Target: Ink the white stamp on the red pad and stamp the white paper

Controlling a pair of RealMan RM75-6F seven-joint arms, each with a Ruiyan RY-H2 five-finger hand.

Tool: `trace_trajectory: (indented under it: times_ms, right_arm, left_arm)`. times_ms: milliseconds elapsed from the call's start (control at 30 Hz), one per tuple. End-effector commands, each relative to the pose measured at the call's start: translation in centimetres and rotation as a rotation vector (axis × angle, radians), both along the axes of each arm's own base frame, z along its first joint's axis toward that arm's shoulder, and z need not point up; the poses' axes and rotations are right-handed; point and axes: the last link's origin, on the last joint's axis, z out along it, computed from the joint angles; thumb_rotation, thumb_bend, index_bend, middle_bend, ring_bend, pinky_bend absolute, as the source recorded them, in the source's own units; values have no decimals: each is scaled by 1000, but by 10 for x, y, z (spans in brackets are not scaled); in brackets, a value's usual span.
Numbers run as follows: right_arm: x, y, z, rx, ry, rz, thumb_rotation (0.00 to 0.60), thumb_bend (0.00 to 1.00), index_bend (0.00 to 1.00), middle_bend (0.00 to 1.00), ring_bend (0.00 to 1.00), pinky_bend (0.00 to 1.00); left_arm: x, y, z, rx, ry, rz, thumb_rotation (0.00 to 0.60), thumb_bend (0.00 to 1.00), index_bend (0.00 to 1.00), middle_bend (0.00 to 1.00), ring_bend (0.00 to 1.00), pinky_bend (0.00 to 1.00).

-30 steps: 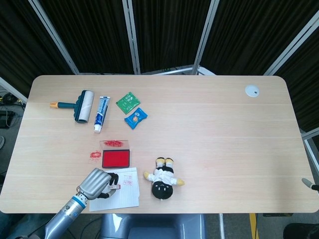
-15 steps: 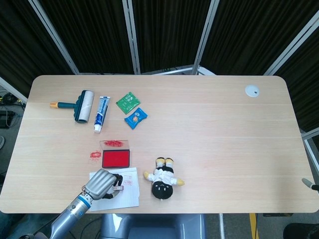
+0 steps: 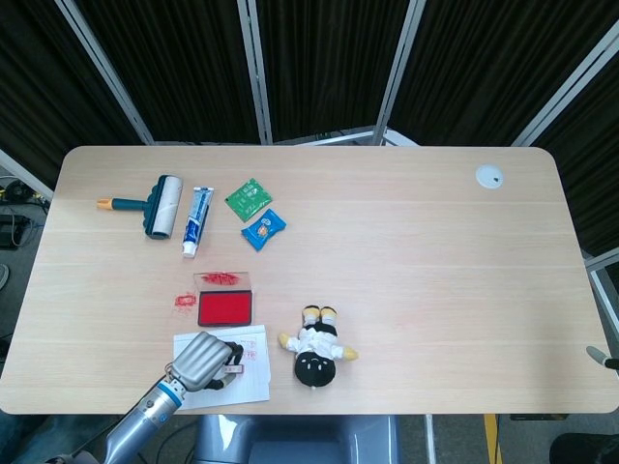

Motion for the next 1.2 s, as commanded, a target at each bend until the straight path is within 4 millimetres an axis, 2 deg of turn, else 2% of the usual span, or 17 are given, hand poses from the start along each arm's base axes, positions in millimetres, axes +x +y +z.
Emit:
trace_trajectory:
  times_ms: [33, 567, 1200]
  right_arm:
    - [0, 0, 0, 0, 0, -1, 600, 0, 0, 0, 0, 0]
    - [-1, -1, 0, 0, 1, -5, 600, 0, 0, 0, 0, 0]
    - [-2, 0, 0, 1, 1, -9, 600, 0, 0, 0, 0, 0]
  left_arm:
    - [0, 0, -1, -1, 5, -1, 600, 372, 581, 576, 855, 854]
    - [-6, -1, -12, -10, 33, 12, 600, 374, 582, 577, 854, 854]
    - [-10, -2, -15, -12, 46, 14, 600, 375, 582, 577, 854, 854]
